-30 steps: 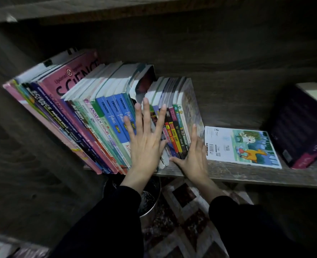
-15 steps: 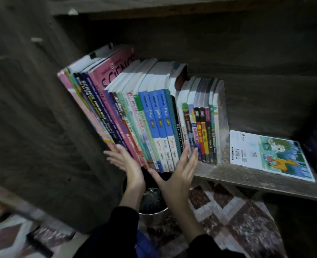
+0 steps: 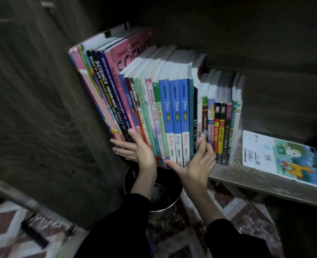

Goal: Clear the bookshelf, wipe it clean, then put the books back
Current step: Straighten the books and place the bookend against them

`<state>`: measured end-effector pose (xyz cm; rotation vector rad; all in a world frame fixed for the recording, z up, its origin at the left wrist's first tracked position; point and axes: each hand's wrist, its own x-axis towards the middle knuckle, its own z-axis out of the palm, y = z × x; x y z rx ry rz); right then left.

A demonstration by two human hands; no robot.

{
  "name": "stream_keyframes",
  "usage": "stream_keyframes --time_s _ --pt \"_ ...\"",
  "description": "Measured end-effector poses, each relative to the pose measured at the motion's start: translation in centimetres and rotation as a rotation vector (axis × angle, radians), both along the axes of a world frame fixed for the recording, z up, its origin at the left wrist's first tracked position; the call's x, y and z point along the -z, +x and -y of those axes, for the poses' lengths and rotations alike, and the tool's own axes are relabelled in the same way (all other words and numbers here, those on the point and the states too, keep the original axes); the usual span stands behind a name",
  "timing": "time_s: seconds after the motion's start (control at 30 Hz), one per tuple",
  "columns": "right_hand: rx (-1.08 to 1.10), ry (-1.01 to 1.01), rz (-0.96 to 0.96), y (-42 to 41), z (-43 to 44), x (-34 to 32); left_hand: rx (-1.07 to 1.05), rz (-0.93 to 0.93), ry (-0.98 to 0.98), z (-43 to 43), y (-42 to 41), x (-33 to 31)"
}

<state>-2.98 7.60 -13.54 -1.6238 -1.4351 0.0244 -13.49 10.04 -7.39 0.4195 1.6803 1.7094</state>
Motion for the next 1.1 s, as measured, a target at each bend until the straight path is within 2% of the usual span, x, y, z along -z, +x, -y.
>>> stream_keyframes --time_s 0.03,0.1,0.17,0.23,0.3,0.37,0.43,0.53,0.63,0.7,0.8,0.87,0.97,1.0,1.1 --pt "-0.020 -0.012 -0.007 0.0 0.1 -0.6 -0.054 0.011 -0.005 0.2 0.0 -0.5" --pt "-0.083 -0.056 0.006 0.8 0.2 -1.0 -0.107 -0.103 -0.012 0.7 0.5 -1.8" --pt "-0.231 -0.078 0.004 2.7 1.0 -1.5 -0.108 -0.369 0.138 2.3 2.6 -3.0" --pt "-0.329 -0.004 -0.026 5.7 2.2 -2.2 -0.010 -0.697 0.382 4.7 6.2 -3.4" --pt "-0.240 0.142 -0.009 9.8 3.4 -3.3 0.175 -0.953 0.610 6.8 9.7 -3.6" --pt "-0.045 0.244 0.050 14.9 4.4 -4.2 0.403 -1.053 0.754 7.8 13.0 -2.6" --pt "0.172 0.287 0.116 20.1 5.7 -5.2 0.688 -0.968 0.673 7.7 16.0 -1.3" --pt "0.440 0.256 0.120 25.6 7.3 -6.2 1.031 -0.803 0.194 6.2 20.1 -0.1" --pt "0.586 0.159 0.146 28.2 8.0 -6.4 1.102 -0.758 -0.218 4.3 22.6 -0.1" --pt "0.603 0.087 0.078 29.2 8.0 -6.6 1.118 -0.721 -0.340 3.7 23.6 -0.1" --pt "0.487 0.050 -0.189 30.4 8.0 -7.3 1.057 -0.629 -0.350 2.4 24.5 0.7" --pt "0.399 0.051 -0.328 30.9 8.2 -7.5 0.935 -0.397 -0.299 1.1 25.1 1.6" --pt "0.386 0.021 -0.423 30.9 8.6 -7.3 0.805 -0.064 -0.178 -0.1 26.4 2.3" --pt "0.387 0.018 -0.436 30.8 8.6 -7.1 0.773 -0.045 -0.157 0.8 26.7 0.5" --pt "0.379 0.014 -0.449 31.1 8.7 -7.0 0.727 -0.177 -0.008 2.6 28.4 -3.8"
